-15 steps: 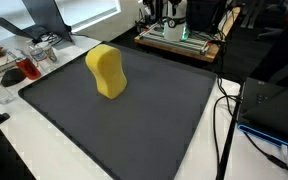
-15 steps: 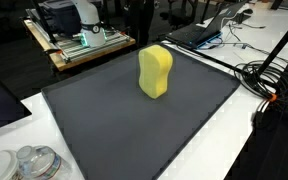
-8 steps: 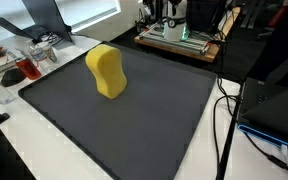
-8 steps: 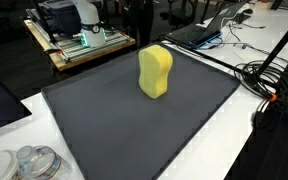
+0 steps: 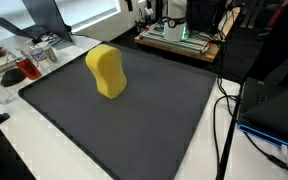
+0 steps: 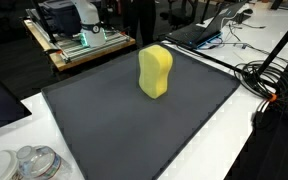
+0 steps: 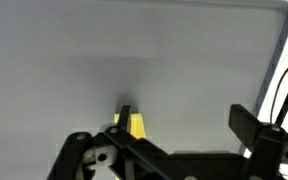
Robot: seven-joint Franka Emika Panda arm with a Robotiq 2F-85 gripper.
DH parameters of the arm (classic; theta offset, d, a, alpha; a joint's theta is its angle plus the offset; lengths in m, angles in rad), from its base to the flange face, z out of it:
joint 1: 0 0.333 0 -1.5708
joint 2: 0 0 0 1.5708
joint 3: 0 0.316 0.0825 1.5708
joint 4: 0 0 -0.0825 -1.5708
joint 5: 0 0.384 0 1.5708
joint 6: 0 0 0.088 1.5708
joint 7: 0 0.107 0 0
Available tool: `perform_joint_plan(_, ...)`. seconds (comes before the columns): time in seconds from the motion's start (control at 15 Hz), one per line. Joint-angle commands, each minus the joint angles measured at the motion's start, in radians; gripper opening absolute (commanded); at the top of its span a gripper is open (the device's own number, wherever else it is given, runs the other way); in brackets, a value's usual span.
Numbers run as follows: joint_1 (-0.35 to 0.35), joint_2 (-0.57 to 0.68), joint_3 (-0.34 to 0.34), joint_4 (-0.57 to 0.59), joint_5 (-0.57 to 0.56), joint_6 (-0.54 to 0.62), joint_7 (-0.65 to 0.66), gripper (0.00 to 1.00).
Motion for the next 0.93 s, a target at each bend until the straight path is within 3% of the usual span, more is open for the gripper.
perform_joint_plan(0.0,-0.04,-0.139,-0.133,-0.132,0.065,0.11,-0.121,1.0)
perform_joint_plan(0.47,0.025,0.001,-0.471,-0.112,0.332,0.152,-0.427,1.0)
perform_joint_plan(0.87,0.079,0.203,-0.618,-0.071,0.56,0.119,-0.697,1.0)
